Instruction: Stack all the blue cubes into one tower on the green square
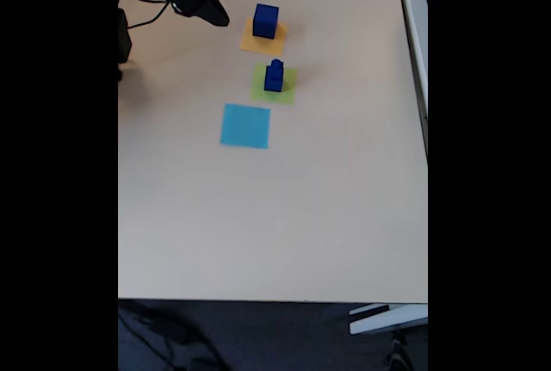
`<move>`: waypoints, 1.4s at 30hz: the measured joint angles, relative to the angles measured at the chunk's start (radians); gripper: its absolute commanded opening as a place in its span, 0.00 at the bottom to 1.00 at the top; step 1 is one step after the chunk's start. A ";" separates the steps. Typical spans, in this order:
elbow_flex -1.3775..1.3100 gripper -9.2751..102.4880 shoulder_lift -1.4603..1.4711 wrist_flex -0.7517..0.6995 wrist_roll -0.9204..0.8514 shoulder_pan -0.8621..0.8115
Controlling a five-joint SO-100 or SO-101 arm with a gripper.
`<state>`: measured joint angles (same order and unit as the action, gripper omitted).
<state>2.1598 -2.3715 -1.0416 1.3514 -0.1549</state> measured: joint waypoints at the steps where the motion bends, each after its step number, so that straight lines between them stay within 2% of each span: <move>1: -0.009 0.08 0.014 0.000 0.000 0.000; 10: -0.077 0.08 0.137 0.006 0.003 0.008; 23: -0.121 0.16 0.299 0.175 0.034 0.067; 42: -0.199 0.20 0.485 0.216 0.057 0.049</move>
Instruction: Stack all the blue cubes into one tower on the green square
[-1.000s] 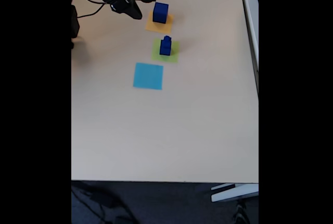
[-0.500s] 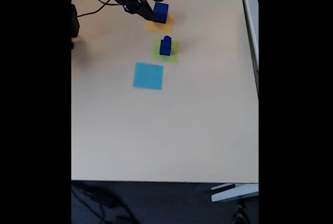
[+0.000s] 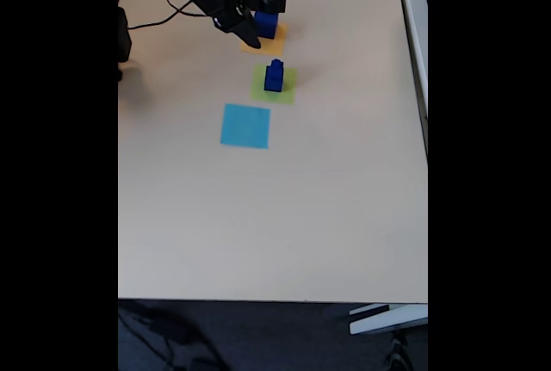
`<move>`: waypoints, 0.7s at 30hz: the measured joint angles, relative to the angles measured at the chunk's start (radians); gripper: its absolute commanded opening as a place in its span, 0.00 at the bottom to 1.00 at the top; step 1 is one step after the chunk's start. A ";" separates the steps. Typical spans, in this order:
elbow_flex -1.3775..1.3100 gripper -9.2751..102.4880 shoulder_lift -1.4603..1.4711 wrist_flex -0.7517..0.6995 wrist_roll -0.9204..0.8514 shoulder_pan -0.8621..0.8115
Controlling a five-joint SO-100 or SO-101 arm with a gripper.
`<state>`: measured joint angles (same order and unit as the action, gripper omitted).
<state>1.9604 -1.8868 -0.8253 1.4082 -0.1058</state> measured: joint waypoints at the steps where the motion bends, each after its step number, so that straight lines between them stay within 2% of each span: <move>1: -0.006 0.20 0.011 0.009 0.000 -0.002; 21: -0.152 0.20 0.178 0.071 0.037 -0.008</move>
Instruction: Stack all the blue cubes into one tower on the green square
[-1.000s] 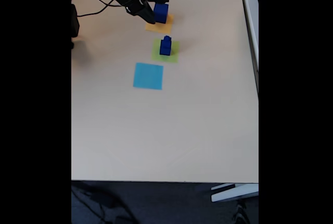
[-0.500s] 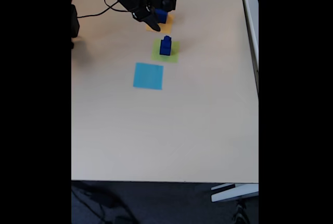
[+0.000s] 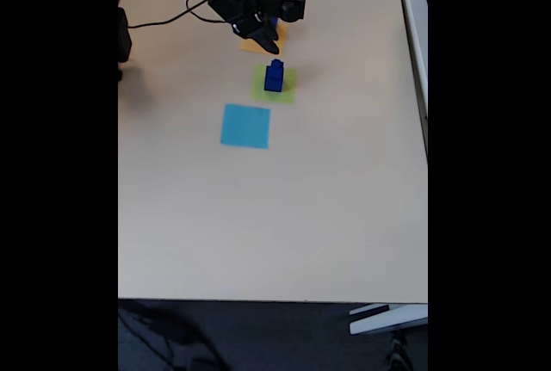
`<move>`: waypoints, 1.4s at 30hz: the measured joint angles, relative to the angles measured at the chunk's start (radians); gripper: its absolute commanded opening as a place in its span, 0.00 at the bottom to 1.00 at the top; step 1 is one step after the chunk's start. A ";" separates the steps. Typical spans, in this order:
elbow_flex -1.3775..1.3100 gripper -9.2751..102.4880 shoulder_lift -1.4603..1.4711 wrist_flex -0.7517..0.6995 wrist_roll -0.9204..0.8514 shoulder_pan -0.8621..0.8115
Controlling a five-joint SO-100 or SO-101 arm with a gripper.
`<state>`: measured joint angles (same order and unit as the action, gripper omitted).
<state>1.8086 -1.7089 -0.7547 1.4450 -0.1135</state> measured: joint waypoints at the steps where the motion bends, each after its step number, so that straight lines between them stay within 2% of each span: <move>1: 0.000 0.20 0.002 0.000 0.000 0.000; 42: -0.034 0.19 0.126 0.026 0.025 0.002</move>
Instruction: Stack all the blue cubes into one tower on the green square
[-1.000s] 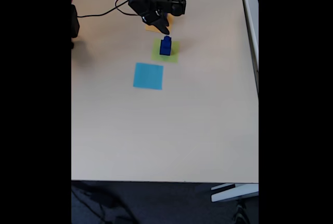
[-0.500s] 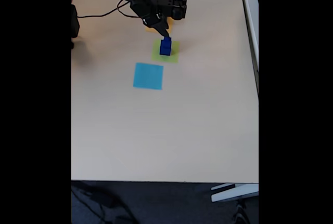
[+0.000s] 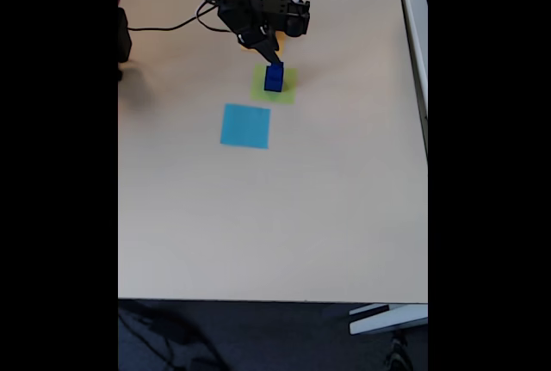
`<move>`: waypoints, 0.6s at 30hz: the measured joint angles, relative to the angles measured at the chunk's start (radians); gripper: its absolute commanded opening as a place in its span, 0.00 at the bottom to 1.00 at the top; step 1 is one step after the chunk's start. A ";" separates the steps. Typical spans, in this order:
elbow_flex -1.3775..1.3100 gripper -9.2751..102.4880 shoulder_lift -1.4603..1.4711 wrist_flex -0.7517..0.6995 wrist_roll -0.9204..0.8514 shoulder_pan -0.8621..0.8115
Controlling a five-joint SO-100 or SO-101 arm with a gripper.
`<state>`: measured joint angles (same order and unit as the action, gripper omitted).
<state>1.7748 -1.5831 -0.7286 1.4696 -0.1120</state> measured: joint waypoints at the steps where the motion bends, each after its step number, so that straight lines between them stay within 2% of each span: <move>1: -0.003 0.19 0.000 0.000 0.000 0.000; 18: -0.003 0.19 0.018 0.000 -0.012 -0.028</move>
<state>1.7717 -1.5647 -0.7286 1.4573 -0.1396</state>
